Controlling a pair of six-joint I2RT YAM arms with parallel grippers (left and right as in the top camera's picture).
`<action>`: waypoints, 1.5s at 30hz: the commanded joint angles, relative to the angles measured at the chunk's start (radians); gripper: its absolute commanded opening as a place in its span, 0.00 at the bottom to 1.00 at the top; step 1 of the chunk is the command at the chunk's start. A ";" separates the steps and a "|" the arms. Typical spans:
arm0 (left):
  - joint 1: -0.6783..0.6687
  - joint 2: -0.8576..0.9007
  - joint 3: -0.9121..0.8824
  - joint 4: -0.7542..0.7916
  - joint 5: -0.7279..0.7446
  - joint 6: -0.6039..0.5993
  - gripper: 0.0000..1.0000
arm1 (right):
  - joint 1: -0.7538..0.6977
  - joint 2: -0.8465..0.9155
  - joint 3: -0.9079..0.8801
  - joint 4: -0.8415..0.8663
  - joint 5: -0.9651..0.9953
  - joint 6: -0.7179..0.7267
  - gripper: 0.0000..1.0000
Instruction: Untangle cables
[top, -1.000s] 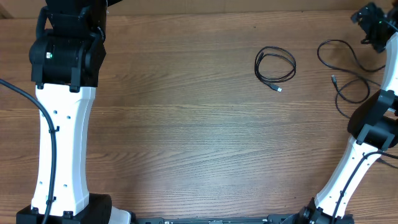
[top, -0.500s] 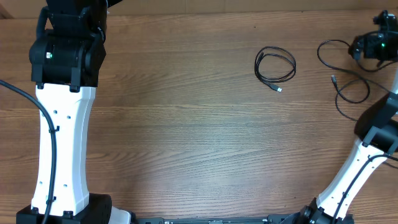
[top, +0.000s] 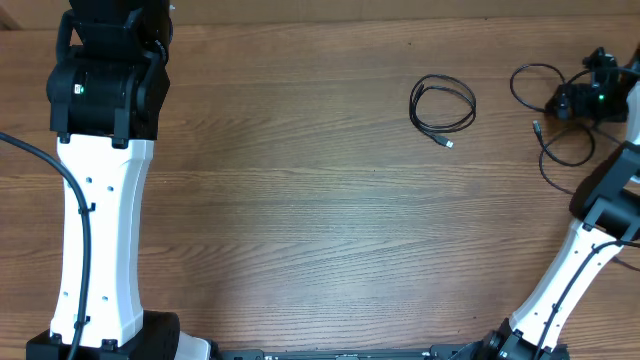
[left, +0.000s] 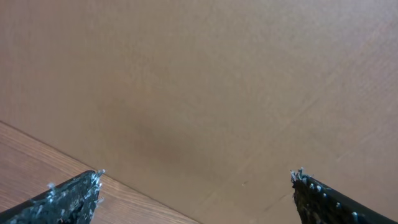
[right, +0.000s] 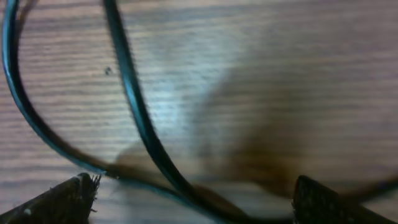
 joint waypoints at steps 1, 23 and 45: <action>-0.005 0.006 0.006 0.003 -0.014 -0.017 1.00 | 0.009 0.002 0.003 0.058 -0.022 -0.005 0.90; -0.006 0.006 0.006 -0.012 -0.017 -0.035 1.00 | 0.010 0.002 -0.076 0.345 0.024 0.078 0.04; 0.013 0.006 0.006 -0.011 -0.021 -0.084 1.00 | 0.042 -0.005 0.018 0.956 0.258 0.524 1.00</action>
